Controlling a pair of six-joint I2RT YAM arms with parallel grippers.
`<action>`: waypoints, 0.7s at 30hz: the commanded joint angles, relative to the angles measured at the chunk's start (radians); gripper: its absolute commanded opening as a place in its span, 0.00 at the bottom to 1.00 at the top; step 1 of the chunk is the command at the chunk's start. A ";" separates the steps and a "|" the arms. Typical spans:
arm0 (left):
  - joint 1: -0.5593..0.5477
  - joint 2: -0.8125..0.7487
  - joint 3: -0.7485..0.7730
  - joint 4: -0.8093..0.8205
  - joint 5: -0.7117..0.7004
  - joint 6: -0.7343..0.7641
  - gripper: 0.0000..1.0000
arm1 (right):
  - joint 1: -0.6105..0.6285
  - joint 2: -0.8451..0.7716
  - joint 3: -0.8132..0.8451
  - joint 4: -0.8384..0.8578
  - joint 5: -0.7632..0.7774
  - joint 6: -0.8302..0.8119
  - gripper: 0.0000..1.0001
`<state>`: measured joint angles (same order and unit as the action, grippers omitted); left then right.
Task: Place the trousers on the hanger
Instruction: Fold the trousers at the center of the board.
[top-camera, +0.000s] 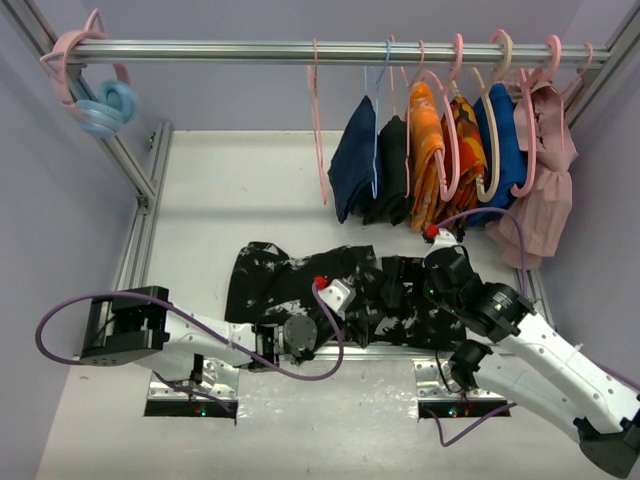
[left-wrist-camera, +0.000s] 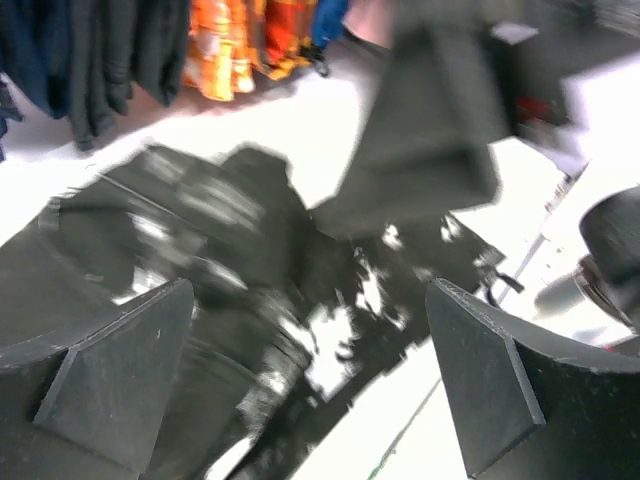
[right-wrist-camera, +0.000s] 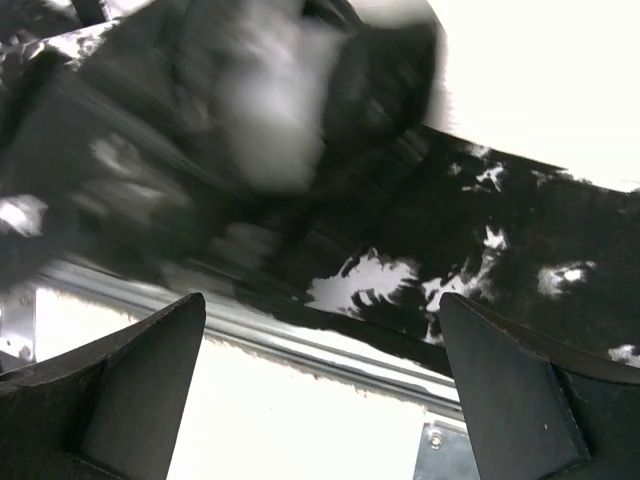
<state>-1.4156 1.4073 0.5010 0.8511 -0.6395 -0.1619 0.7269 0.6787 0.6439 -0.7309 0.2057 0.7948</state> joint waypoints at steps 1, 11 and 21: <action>-0.051 -0.081 0.000 0.024 -0.106 -0.007 1.00 | -0.051 0.074 0.025 0.033 -0.017 0.004 0.99; 0.279 -0.629 -0.055 -0.854 -0.314 -0.532 1.00 | -0.397 0.287 -0.094 0.288 -0.393 -0.200 0.99; 0.804 -0.221 0.087 -1.191 -0.011 -0.697 1.00 | -0.395 0.609 -0.144 0.590 -0.670 -0.262 0.98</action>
<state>-0.7163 1.0357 0.6014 -0.1931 -0.7813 -0.7634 0.3294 1.2024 0.4915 -0.3292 -0.3093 0.5809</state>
